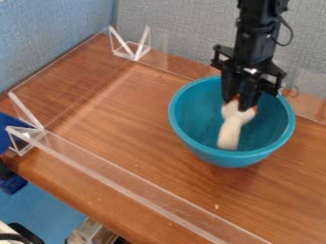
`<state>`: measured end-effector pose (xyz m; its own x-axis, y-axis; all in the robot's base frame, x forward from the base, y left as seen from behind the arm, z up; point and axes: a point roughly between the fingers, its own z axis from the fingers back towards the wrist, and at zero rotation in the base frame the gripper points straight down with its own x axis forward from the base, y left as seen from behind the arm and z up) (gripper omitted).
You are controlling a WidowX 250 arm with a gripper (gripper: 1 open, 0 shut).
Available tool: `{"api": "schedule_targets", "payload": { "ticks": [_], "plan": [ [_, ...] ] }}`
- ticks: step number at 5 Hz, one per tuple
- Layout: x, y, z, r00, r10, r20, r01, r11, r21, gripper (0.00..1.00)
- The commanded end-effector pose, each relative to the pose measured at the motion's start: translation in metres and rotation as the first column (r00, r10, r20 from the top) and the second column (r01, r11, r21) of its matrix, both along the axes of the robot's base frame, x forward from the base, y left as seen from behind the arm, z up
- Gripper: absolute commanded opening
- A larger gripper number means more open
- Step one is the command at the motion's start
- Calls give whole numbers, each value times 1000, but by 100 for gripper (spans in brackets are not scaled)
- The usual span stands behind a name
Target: Put the mushroom in the blue bowl
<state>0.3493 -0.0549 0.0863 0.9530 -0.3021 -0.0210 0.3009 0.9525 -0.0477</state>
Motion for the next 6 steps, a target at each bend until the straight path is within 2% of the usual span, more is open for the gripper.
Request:
{"api": "schedule_targets", "payload": {
  "ticks": [1,3,4,6],
  "plan": [
    [12,3,41,992,4,124,-3,1000,-10,0],
    [19,5,54,987,-5,161,6,1000,-3,0],
    [24,6,54,986,-10,168,9,1000,1,0],
    [31,8,44,987,-18,159,17,1000,9,0]
  ]
}}
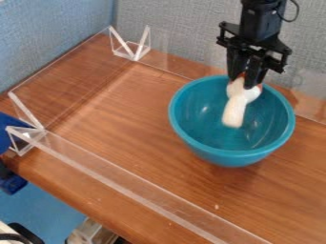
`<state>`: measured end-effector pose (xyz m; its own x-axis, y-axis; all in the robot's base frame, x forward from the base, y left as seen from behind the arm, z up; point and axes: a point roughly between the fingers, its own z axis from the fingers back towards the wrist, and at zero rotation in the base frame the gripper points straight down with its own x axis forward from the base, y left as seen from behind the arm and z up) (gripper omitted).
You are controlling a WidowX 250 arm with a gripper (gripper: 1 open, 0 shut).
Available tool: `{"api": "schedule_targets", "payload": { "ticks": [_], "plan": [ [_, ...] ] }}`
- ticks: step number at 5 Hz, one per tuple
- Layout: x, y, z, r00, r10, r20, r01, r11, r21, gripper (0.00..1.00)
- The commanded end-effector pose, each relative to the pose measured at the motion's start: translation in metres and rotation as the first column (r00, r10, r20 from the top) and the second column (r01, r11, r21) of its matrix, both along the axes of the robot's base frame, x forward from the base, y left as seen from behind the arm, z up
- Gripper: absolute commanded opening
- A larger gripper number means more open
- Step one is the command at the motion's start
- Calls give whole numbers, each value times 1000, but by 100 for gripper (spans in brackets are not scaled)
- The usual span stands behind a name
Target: Put the mushroom in the blue bowl
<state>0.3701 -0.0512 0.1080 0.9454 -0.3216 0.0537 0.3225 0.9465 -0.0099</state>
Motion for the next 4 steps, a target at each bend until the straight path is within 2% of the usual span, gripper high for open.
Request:
{"api": "schedule_targets", "payload": {
  "ticks": [1,2,4],
  "plan": [
    [13,4,17,997,-2,71,2,1000,-5,100],
    [13,6,22,997,2,81,-2,1000,1,100],
    [8,9,65,990,15,141,-18,1000,22,100]
  ]
}}
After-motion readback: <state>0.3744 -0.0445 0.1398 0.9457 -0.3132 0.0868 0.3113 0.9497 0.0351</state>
